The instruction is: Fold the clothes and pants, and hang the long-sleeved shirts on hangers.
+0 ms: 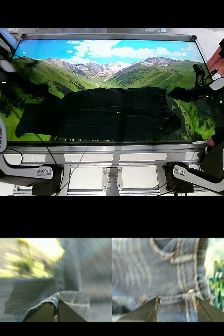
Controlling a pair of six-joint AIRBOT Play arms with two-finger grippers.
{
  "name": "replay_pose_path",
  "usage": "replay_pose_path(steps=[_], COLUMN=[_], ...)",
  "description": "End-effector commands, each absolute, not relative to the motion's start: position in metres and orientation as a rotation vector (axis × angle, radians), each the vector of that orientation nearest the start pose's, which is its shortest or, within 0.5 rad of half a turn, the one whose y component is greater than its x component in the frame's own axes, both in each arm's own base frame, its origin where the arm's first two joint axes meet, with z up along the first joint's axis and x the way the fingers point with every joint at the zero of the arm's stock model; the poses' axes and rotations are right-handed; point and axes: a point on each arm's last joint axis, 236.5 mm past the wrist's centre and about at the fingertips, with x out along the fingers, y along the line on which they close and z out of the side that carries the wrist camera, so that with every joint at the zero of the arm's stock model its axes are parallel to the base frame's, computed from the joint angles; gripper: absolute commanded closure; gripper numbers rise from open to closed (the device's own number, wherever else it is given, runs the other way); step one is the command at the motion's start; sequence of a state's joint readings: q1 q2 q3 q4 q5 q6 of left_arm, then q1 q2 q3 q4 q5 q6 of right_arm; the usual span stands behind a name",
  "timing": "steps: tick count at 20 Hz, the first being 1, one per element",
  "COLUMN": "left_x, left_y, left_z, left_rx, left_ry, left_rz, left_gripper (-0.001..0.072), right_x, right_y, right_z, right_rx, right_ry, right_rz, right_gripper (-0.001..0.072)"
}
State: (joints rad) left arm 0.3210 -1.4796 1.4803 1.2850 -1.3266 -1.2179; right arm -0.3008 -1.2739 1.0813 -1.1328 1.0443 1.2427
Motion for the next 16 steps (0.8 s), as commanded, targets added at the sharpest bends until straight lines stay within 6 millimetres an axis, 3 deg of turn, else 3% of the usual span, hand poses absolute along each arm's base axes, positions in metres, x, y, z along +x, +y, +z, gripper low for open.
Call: replay_pose_path(steps=[1,5,8,12,16], left_x=[0.435,0.428,0.433,0.435,0.438], left_y=[0.150,0.177,0.179,0.182,0.184], left_z=[0.081,0.082,0.084,0.086,0.082], left_rx=[-0.239,-0.280,-0.274,-0.269,-0.271], left_ry=[1.031,1.012,0.988,0.976,0.972], left_rz=[0.117,0.182,0.189,0.196,0.199], left_gripper=[0.0678,0.0677,0.0678,0.0677,0.0678], right_x=[0.418,0.440,0.463,0.497,0.501], right_y=[-0.041,-0.025,-0.011,-0.017,-0.019], right_z=[-0.025,-0.061,-0.076,-0.067,-0.065], right_rx=[0.346,0.419,0.394,0.414,0.383], right_ry=[1.127,1.178,1.143,1.043,1.071], right_rz=[0.085,0.140,0.139,0.080,0.101], right_gripper=[0.0236,0.0265,0.0270,0.0303,0.0308])
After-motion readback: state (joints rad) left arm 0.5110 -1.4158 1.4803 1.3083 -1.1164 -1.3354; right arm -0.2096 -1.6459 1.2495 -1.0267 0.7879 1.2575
